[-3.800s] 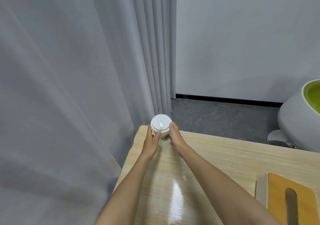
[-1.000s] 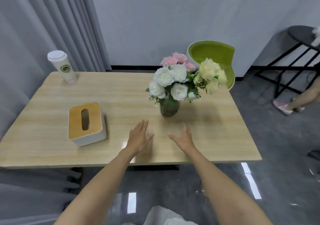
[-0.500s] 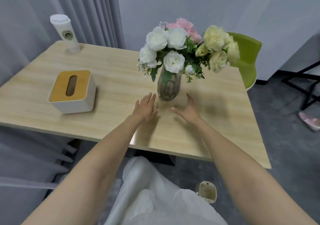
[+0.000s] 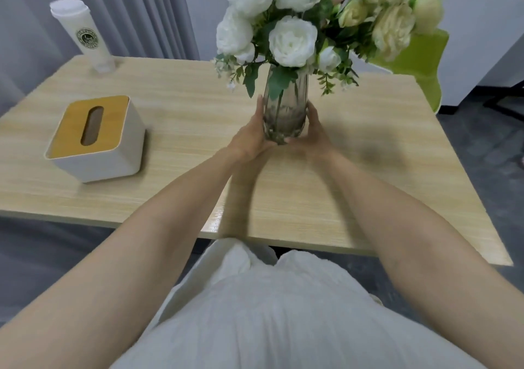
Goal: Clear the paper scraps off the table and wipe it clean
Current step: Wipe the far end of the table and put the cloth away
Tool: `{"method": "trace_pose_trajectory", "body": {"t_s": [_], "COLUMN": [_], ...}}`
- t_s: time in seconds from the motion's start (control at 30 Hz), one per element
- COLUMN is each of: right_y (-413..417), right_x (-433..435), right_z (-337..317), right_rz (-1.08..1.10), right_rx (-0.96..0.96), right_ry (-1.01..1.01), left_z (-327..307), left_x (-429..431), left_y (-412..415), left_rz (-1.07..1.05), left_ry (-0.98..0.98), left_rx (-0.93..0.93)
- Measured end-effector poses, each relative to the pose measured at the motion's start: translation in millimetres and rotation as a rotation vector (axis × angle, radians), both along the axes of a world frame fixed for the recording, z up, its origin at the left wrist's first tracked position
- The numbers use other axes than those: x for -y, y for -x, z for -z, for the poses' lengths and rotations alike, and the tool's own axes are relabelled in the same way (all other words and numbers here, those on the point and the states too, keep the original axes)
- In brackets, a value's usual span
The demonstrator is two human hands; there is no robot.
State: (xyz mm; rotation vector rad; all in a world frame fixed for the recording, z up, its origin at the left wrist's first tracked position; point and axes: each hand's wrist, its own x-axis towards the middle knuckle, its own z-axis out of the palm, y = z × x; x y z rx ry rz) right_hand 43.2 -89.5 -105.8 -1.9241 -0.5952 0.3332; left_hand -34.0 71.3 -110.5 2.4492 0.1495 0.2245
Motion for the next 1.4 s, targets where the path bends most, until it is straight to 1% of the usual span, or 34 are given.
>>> {"method": "trace_pose_trajectory", "body": {"t_s": [0.07,0.13,0.3,0.43,0.57,0.7,0.8,0.97,1.13,1.23,1.4], "right_y": [0.1,-2.5,-10.3,-9.7,-7.5,0.1,5.3,13.0,14.1,12.0,12.7], "right_x": [-3.8,-7.3,-11.5,-18.6,-37.0,-66.2,-86.7,-109.2,-120.6,-120.4,-118.6], "right_z": [5.0,9.7,9.4,0.2,-10.6,-25.2,-28.2,-23.6,-12.7,-8.4,-4.6], "right_rz": [-0.005,0.005,0.024,0.017,-0.007,-0.048,-0.075,-0.127,-0.166,-0.170,-0.163], "right_rx": [0.050,0.057,0.095,0.074,0.062,0.044,0.010,-0.011,-0.004,0.020,0.038], "right_ry": [-0.027,-0.020,0.029,0.060,0.072,0.030,0.000,-0.014,-0.003,0.008,-0.040], "left_z": [5.4,10.7,15.7,4.6,-13.3,-28.7,-35.0,-29.3,-15.3,-8.6,-4.1], "left_x": [-2.8,-6.6,-13.4,-20.1,-37.1,-62.6,-82.1,-98.9,-101.1,-98.9,-100.3], "left_y": [-4.8,-8.3,-11.5,-6.3,5.3,18.3,28.4,41.1,46.4,44.3,40.7], "left_rz": [0.033,0.034,0.067,0.112,0.080,0.074,0.046,0.000,-0.092,-0.133,-0.139], "left_ry": [0.066,0.116,0.169,0.103,0.092,0.061,0.075,0.059,0.056,0.086,0.085], "left_rx": [0.060,0.102,0.131,0.120,0.076,0.109,0.110,0.106,0.081,0.067,0.045]}}
